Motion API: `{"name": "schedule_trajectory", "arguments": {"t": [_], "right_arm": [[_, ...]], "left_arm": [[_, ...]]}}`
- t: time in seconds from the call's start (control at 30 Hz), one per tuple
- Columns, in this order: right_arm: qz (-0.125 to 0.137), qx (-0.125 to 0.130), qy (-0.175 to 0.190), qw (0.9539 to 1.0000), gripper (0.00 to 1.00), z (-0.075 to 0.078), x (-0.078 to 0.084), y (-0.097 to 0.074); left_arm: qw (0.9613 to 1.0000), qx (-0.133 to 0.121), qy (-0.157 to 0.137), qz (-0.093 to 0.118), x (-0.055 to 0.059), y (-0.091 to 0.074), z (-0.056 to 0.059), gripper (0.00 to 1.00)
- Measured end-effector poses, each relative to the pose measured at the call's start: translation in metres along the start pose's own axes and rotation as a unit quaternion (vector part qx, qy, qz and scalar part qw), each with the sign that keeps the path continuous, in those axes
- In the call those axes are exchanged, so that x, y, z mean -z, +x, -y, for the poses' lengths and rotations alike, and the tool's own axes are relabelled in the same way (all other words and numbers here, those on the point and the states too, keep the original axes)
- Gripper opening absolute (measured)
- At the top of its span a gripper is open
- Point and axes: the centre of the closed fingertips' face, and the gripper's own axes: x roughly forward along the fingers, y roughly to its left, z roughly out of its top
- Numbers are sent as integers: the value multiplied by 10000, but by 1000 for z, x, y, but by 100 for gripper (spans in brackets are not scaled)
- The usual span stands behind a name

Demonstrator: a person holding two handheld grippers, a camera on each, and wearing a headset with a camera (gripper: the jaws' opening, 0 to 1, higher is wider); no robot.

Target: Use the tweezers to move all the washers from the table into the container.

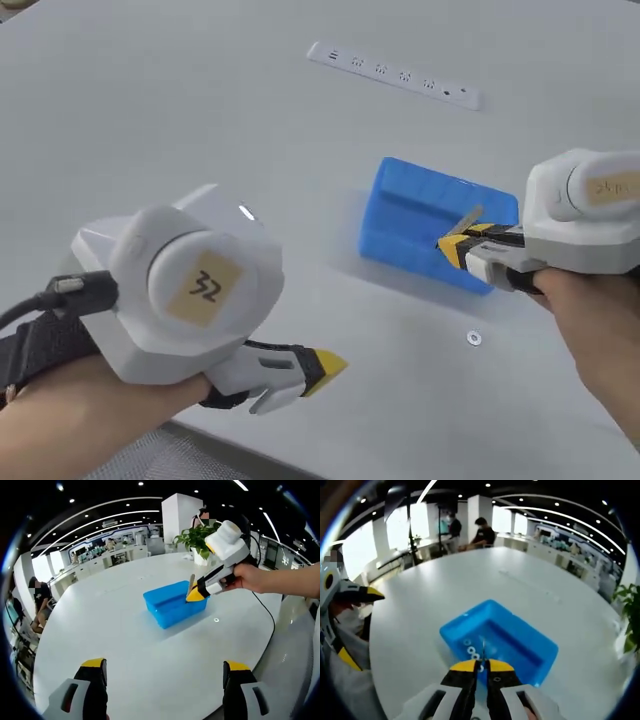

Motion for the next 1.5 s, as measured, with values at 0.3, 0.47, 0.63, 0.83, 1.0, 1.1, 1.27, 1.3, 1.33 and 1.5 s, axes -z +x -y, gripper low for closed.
{"name": "schedule_trajectory", "arguments": {"t": [0.3,0.47,0.63,0.83,1.0,1.1,1.27,1.3,1.33,1.5], "right_arm": [[178,56,92,9998,4,4,-6,-18],[465,105,210,9986,4,1,-14,-49],[596,248,316,9974,4,5,-9,-69],[581,319,428,9969,4,-5,7,-89],[300,309,469,9980,4,-15,32,-90],[191,326,443,9983,4,-18,43,-87],[17,327,409,9986,4,-21,57,-79],[-3,341,378,9987,4,-20,58,-78],[-63,349,336,9988,4,-20,60,-77],[-144,351,271,9989,4,-18,63,-73]], "left_arm": [[10000,9,-38,72,-4,-2,0,99],[9999,53,-53,107,-4,-2,3,99],[9995,131,-187,237,-8,-2,7,99],[9997,120,-136,191,-7,-1,9,99],[9996,152,-139,199,-7,-1,12,99],[9996,143,-122,214,-9,-1,12,99],[9997,140,-87,201,-9,-1,12,99],[9997,136,-81,200,-9,-1,12,99],[9997,137,-78,195,-9,-1,12,99],[9999,87,-56,135,-6,0,10,97]]}}
